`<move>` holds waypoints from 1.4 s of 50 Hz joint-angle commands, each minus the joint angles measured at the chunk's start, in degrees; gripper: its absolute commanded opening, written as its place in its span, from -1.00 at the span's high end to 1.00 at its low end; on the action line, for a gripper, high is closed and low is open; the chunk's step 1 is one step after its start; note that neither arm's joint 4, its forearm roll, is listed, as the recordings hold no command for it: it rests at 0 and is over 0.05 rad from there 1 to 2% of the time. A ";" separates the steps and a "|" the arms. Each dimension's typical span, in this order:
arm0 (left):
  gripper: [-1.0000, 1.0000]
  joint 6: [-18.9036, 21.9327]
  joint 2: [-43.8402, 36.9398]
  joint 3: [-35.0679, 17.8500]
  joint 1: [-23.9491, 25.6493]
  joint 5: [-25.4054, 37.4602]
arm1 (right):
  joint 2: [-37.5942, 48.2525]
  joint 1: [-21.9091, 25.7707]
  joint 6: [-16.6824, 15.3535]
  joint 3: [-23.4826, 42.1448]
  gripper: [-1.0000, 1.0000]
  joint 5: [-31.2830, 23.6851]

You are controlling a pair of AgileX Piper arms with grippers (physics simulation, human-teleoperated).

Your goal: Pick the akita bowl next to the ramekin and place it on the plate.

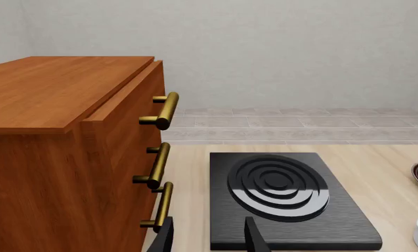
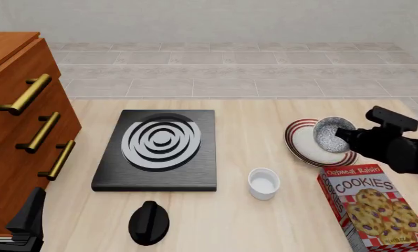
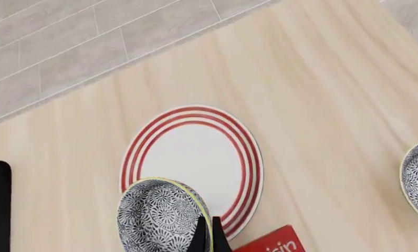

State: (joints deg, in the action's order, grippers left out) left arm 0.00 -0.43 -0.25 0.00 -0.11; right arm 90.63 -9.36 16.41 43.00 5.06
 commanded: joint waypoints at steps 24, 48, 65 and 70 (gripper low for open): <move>-1.00 0.00 0.00 0.00 0.00 0.00 | 8.27 -1.08 -3.03 5.06 1.00 2.71; -1.00 0.00 0.00 0.00 0.00 0.00 | 13.39 -1.30 -4.94 9.46 1.00 3.00; -1.00 0.00 0.00 0.00 0.00 0.00 | 16.02 -0.92 -6.03 11.11 1.00 3.36; -1.00 0.00 0.00 0.00 0.00 0.00 | 16.64 -1.17 -6.40 11.47 1.00 3.47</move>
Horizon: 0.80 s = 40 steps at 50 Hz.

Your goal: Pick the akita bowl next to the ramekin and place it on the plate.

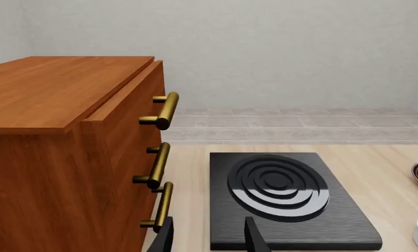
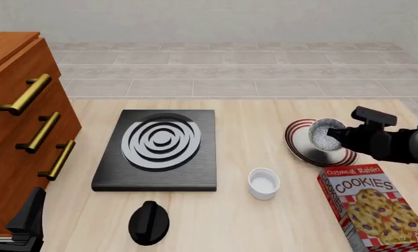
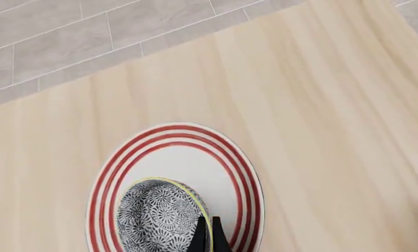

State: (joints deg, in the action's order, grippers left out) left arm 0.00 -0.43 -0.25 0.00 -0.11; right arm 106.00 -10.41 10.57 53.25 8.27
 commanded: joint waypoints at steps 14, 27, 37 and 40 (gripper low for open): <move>-1.00 0.00 0.00 0.00 0.00 0.00 | 2.04 -0.13 -1.10 1.70 1.00 0.36; -1.00 0.00 0.00 0.00 0.00 0.00 | 2.69 -0.13 -1.67 1.33 1.00 1.12; -1.00 0.00 0.00 0.00 0.00 0.00 | 3.47 -0.31 -1.74 1.31 1.00 1.44; -1.00 0.00 0.00 0.00 0.00 0.00 | 3.60 -0.29 -1.81 1.34 1.00 1.49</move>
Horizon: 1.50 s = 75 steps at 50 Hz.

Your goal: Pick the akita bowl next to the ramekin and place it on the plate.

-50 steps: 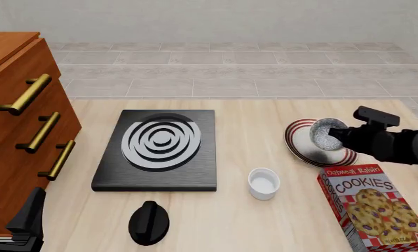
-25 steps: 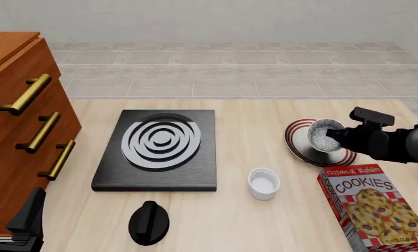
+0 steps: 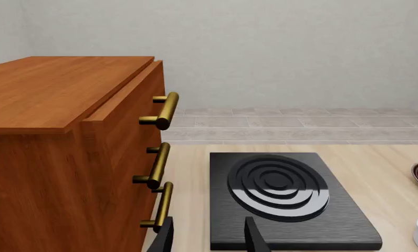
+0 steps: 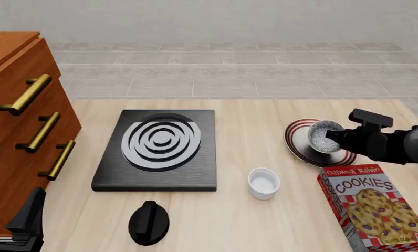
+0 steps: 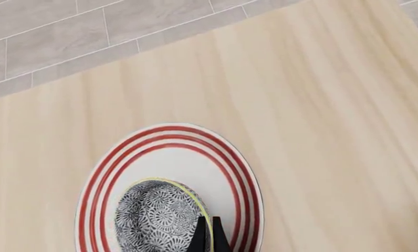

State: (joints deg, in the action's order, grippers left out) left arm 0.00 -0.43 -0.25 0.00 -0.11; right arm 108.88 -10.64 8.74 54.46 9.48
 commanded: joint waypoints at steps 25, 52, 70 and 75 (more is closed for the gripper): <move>-1.00 0.00 0.00 0.00 0.00 0.00 | 0.22 -0.33 -0.09 0.85 -1.00 -0.26; -1.00 0.00 0.00 0.00 0.00 0.00 | -3.62 -0.74 -0.02 1.88 -1.00 -2.80; -1.00 0.00 0.00 0.00 0.00 0.00 | -9.16 -0.94 0.26 -0.24 -1.00 -4.00; -1.00 0.00 0.00 0.00 0.00 0.00 | -11.13 -0.85 0.38 -0.98 -1.00 -4.59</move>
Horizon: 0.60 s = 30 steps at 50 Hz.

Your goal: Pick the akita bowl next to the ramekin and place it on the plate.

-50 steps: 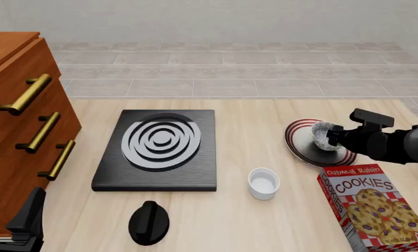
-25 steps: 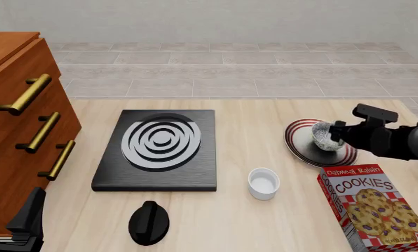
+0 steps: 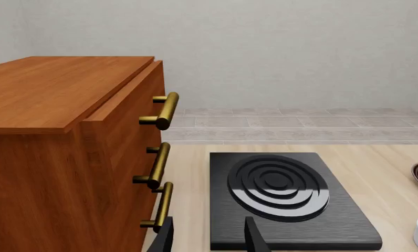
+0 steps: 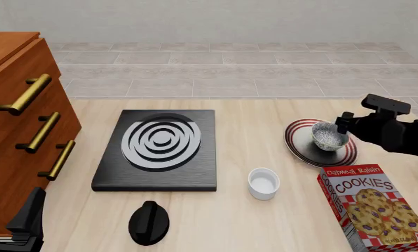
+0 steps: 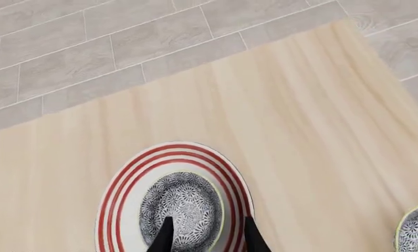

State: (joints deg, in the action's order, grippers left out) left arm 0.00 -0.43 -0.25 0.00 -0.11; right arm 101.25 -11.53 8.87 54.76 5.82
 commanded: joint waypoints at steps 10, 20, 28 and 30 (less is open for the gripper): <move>-1.00 0.00 0.00 0.00 0.00 0.00 | -6.25 -0.17 0.25 -2.09 -1.00 -1.94; -1.00 0.00 0.00 0.00 0.00 0.00 | -9.23 -0.08 0.55 -2.89 -1.00 -3.17; -1.00 0.00 0.00 0.00 0.00 0.00 | -11.74 -0.21 0.78 -3.70 -1.00 -4.15; -1.00 0.00 0.00 0.00 0.00 0.00 | -12.30 -0.26 0.88 -3.90 -1.00 -4.31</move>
State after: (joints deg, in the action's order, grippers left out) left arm 0.00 -0.43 -0.25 0.00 -0.11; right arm 91.84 -11.65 9.48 51.79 2.59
